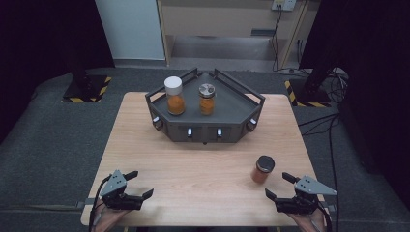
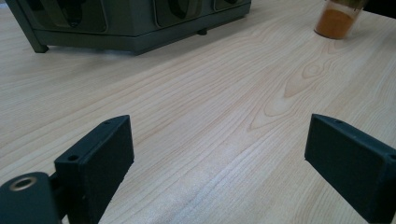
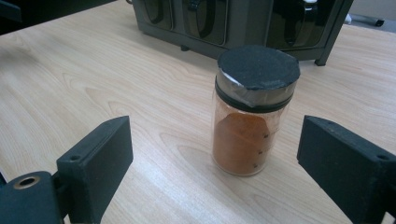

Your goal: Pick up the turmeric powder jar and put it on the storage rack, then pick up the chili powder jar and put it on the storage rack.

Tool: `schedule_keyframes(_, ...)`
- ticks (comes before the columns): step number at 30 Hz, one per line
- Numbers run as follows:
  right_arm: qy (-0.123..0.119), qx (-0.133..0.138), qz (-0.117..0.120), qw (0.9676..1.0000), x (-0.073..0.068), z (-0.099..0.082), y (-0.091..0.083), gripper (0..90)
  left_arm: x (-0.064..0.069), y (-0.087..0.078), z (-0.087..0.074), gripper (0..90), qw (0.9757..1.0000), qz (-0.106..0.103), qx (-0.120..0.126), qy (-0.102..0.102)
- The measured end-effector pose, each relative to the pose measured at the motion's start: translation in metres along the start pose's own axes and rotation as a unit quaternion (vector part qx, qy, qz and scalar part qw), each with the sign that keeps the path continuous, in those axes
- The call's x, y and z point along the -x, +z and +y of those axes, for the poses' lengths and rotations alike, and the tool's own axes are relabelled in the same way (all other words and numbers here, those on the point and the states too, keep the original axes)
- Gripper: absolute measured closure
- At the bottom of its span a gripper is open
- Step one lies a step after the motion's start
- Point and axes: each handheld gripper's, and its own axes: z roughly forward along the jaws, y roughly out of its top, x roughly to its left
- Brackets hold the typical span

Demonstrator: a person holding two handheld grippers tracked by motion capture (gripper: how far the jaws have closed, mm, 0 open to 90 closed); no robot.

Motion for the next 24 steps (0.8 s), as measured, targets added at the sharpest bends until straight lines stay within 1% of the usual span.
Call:
schedule_keyframes(3, 0.001, 0.003, 0.000, 1.0000, -0.0001, -0.0006, -0.0014, 10.4, 0.0008, 0.0007, 0.0008, 7.1, 1.0000, 0.000, -0.001, 0.004)
schedule_keyframes(10, 0.004, 0.009, -0.004, 0.9999, -0.0008, -0.0020, -0.0043, 10.4, -0.0011, 0.0025, 0.0010, 7.1, 1.0000, -0.002, -0.001, 0.001)
schedule_keyframes(14, 0.006, 0.014, -0.005, 0.9999, -0.0003, -0.0033, -0.0058, 10.5, -0.0015, 0.0037, 0.0020, 7.1, 1.0000, -0.004, -0.004, 0.003)
schedule_keyframes(24, 0.009, 0.016, -0.011, 0.9998, -0.0019, -0.0033, -0.0081, 10.1, -0.0015, 0.0045, 0.0021, 7.1, 1.0000, -0.003, -0.003, 0.003)
